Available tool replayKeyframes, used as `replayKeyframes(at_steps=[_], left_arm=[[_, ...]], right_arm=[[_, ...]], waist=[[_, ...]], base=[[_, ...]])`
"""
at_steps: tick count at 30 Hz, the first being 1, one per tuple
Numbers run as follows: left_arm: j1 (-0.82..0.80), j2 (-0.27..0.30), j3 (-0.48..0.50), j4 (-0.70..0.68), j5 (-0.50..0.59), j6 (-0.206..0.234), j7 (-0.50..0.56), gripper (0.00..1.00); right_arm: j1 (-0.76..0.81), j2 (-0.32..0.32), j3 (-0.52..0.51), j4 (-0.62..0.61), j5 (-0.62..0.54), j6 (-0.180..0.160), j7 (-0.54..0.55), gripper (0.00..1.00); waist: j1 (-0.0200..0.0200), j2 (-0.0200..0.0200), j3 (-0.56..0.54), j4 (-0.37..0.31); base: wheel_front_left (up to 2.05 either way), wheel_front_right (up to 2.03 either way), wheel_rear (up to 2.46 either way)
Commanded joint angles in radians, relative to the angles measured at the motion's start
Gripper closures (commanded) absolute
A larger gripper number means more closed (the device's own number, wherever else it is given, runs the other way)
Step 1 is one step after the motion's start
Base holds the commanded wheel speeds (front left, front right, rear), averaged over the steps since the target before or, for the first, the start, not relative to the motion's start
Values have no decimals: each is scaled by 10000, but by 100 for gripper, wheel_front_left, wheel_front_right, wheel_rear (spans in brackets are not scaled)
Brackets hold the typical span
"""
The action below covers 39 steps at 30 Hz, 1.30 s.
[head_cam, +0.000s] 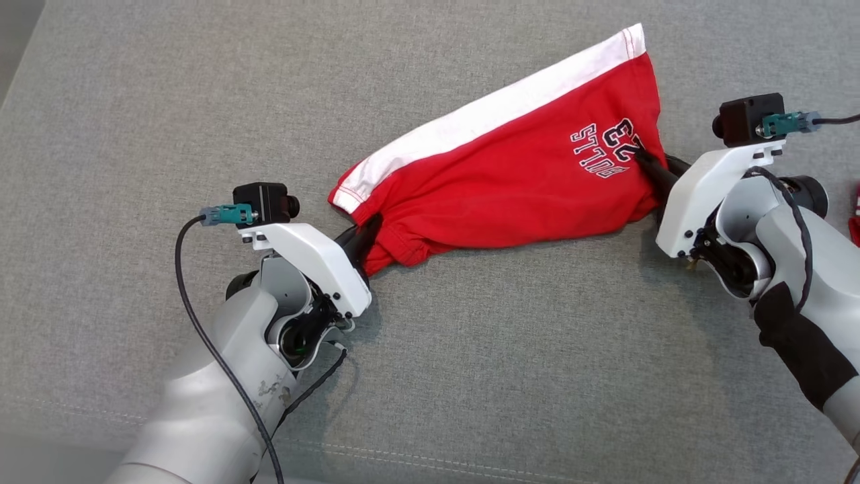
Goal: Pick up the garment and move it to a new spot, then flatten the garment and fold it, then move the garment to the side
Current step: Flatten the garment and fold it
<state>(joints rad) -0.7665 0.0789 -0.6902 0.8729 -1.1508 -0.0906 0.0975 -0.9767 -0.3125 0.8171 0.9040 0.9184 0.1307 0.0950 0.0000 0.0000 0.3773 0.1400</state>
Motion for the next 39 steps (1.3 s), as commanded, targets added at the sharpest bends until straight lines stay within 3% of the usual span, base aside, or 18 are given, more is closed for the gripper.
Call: replayKeyframes(at_steps=[1, 7, 16, 20, 24, 28, 36, 37, 38, 39], left_arm=[[398, -37, -77, -56, -24, -148, 338, 100], [885, 612, -66, -1288, -320, -364, 367, 100], [2748, 2572, 254, -4848, -1022, -395, 524, 100], [3589, 3396, 468, -6353, -1317, -38, 774, 100], [4217, 4084, 542, -7304, -1497, 488, 1160, 100], [4565, 4583, 701, -7811, -1587, 984, 1341, 100], [4777, 4933, 893, -8160, -1871, 1373, 1628, 100], [4776, 4948, 911, -8137, -1875, 1401, 1626, 100], [4770, 4941, 902, -8098, -1888, 1431, 1659, 100], [4753, 4929, 901, -8051, -1896, 1444, 1673, 100]], right_arm=[[333, -15, 55, -272, 217, 0, -247, 100], [1107, -436, -67, -1455, 1108, 0, -1241, 100], [3161, -1325, -612, -3684, 1793, 0, -2535, 100], [4448, -1541, -1164, -4520, 1828, 0, -2846, 100], [5959, -1351, -1703, -5161, 1583, 0, -2983, 100], [7388, -707, -2363, -5721, 1220, 0, -3107, 100], [8552, 521, -3231, -6472, 35, 0, -2899, 100], [8589, 667, -3311, -6522, -123, 0, -2813, 84], [8617, 789, -3377, -6602, -253, 0, -2748, 50], [8643, 888, -3471, -6663, -374, 0, -2701, 0]], waist=[[0, 0, -60, -39], [0, 0, -412, -159], [0, 0, -1080, -364], [0, 0, -1293, -479], [0, 0, -1480, -777], [0, 0, -1556, -1196], [0, 0, -1375, -1907], [0, 0, -1360, -1972], [0, 0, -1353, -2000], [0, 0, -1339, -2025]], base=[[0, 0, 0], [0, 0, 0], [0, 0, 0], [0, 0, 0], [0, 0, 0], [0, 0, 0], [0, 0, 0], [0, 0, 0], [0, 0, 0], [0, 0, 0]])
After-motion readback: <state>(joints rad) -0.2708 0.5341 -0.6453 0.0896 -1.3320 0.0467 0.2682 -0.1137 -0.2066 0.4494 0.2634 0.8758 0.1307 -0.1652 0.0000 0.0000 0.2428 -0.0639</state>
